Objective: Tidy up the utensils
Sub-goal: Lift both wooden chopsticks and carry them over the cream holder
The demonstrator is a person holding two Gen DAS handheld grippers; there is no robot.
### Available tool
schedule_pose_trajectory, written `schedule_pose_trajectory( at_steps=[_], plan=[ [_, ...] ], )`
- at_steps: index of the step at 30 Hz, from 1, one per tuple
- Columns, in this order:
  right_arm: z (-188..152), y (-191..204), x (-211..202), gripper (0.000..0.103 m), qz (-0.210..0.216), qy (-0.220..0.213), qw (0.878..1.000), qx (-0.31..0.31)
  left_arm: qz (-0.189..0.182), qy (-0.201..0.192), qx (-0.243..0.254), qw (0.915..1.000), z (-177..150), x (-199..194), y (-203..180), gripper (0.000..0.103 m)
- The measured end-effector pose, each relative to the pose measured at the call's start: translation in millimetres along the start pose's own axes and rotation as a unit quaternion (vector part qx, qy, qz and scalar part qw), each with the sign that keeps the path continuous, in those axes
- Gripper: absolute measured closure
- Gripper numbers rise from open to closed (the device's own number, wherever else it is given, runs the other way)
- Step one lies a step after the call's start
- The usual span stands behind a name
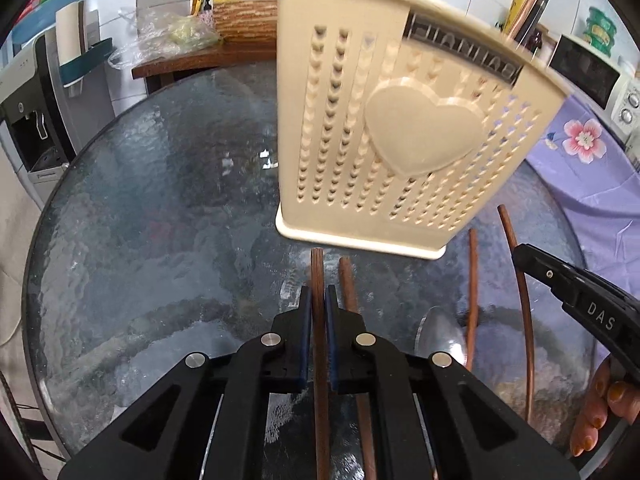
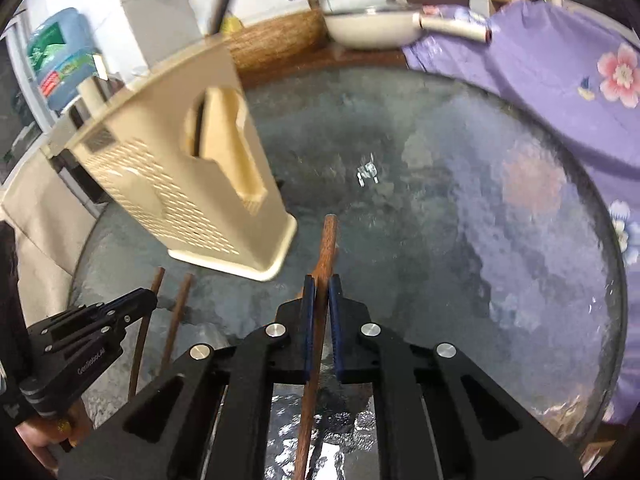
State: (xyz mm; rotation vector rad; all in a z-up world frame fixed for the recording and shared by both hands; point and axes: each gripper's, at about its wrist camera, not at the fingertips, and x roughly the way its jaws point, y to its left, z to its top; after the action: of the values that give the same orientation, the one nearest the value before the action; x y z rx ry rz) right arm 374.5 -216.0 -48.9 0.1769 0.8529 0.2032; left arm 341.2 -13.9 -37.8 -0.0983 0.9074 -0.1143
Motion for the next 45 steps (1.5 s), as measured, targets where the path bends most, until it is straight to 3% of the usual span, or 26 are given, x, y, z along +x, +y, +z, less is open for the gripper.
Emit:
schedule_pose_trajectory(
  at_steps=[8, 18, 32, 45],
  plan=[
    [6, 14, -52, 0.095, 0.044, -0.063, 0.997, -0.017, -0.018, -0.057, 0.005, 0.9982, 4, -49, -7, 0.097],
    [6, 33, -119, 0.096, 0.068, -0.125, 0.988, -0.058, -0.041, -0.103, 0.006, 0.9938, 6, -98, -8, 0.097],
    [7, 42, -167, 0.096, 0.102, -0.152, 0.979, -0.087, -0.052, -0.148, 0.022, 0.9874, 4, -142, -11, 0.097],
    [13, 53, -189, 0.096, 0.106, -0.174, 0.974, -0.102, -0.049, -0.177, 0.028, 0.9826, 10, -165, -12, 0.097]
  ],
)
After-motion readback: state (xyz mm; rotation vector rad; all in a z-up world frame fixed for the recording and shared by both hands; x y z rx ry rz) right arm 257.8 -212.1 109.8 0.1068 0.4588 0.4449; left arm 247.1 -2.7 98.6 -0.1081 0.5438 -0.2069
